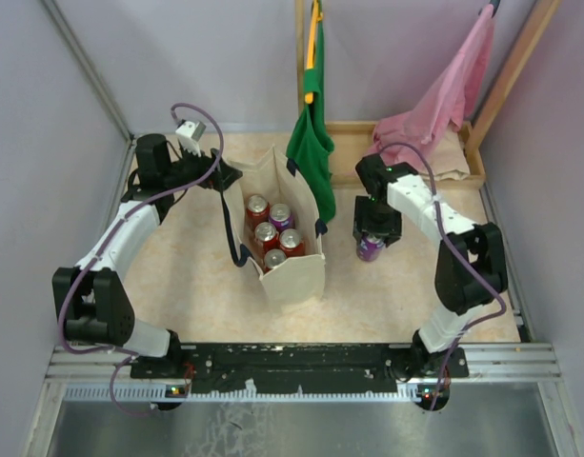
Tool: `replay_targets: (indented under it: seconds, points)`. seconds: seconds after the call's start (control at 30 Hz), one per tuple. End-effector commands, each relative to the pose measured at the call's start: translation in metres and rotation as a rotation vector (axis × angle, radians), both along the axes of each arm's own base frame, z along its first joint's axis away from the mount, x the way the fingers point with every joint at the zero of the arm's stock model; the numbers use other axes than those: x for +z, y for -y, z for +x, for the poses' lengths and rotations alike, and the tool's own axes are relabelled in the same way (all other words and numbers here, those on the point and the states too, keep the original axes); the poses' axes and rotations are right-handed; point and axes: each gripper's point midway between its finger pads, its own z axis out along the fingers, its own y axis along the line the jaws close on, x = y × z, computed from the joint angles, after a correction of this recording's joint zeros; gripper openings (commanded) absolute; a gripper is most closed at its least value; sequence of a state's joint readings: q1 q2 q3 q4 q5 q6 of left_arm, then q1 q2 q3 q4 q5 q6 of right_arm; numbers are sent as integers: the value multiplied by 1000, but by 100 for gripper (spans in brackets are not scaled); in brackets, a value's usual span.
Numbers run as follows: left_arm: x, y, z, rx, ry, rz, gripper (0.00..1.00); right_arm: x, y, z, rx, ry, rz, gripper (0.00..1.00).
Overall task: Place the beverage into the canvas bag
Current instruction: Pick up the drink from the center of the board.
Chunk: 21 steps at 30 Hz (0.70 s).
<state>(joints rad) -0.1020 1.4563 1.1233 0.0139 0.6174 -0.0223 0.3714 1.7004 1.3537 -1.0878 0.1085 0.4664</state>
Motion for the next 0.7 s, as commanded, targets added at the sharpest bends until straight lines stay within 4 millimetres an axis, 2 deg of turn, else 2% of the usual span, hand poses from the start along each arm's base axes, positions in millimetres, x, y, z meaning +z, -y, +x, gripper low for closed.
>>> replay_targets:
  seconds: [0.0, 0.07, 0.13, 0.23, 0.33, 0.37, 0.5, 0.6, 0.67]
  points:
    - [13, 0, -4, -17, 28, 3, 94, 58, -6, 12, -2, 175, 62, 0]
    - [12, -1, -4, -17, 25, 4, 94, 80, -6, 15, -3, 222, 75, 0]
    - [12, 0, -4, -19, 24, 6, 94, 113, -9, 20, -2, 308, 113, 0]
    - [12, 0, -4, -20, 20, 8, 94, 170, -19, 29, 11, 478, 219, 0]
    - [11, 0, -4, -22, 15, 8, 93, 230, -38, 33, 54, 658, 368, 0]
    - [11, 1, -4, -25, 15, 8, 94, 244, -44, 34, 70, 699, 402, 0]
    - [10, 1, -3, -26, 7, 4, 93, 300, -85, 29, 200, 861, 495, 0]
    - [10, 3, -4, -30, 7, 3, 94, 328, -119, 23, 281, 934, 561, 0]
    - [11, 4, -4, -33, 10, 3, 94, 339, -145, 21, 338, 959, 602, 0]
